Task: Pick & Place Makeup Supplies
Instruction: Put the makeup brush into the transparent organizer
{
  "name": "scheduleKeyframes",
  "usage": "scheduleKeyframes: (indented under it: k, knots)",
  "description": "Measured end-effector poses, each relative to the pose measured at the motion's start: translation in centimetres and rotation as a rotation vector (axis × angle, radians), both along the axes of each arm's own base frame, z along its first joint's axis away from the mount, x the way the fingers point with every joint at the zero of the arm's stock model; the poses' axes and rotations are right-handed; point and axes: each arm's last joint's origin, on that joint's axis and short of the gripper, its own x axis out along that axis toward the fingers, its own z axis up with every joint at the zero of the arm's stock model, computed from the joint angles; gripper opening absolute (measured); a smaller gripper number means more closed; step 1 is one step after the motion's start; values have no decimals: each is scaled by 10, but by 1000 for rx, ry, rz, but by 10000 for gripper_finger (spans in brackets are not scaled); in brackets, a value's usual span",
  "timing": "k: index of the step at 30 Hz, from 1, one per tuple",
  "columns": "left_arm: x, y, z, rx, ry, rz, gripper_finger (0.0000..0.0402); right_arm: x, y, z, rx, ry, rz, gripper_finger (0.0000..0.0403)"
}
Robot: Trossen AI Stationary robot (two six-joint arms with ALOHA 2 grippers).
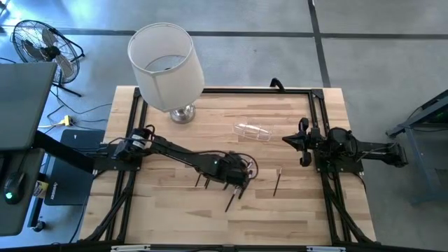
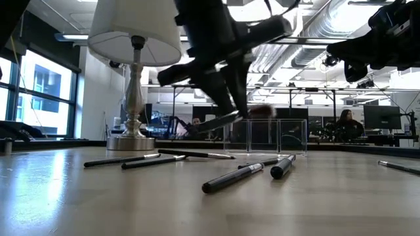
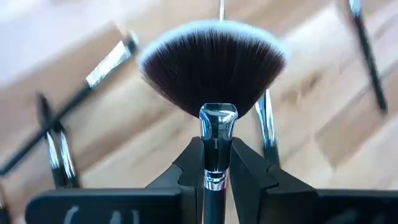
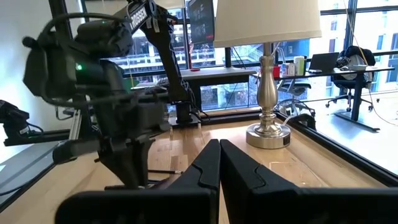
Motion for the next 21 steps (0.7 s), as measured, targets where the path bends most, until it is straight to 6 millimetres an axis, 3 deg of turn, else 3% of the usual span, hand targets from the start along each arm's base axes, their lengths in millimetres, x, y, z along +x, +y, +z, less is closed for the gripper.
scheduleKeyframes:
  k: [6,14,21]
  knots:
    - [3,5,19,150,-149,89,47,0,0,0,0,0,0,1]
    - [11,32,29,236,-201,132,48,0,0,0,0,1,0,1]
    - [7,41,9,236,-163,132,48,0,0,0,0,0,0,1]
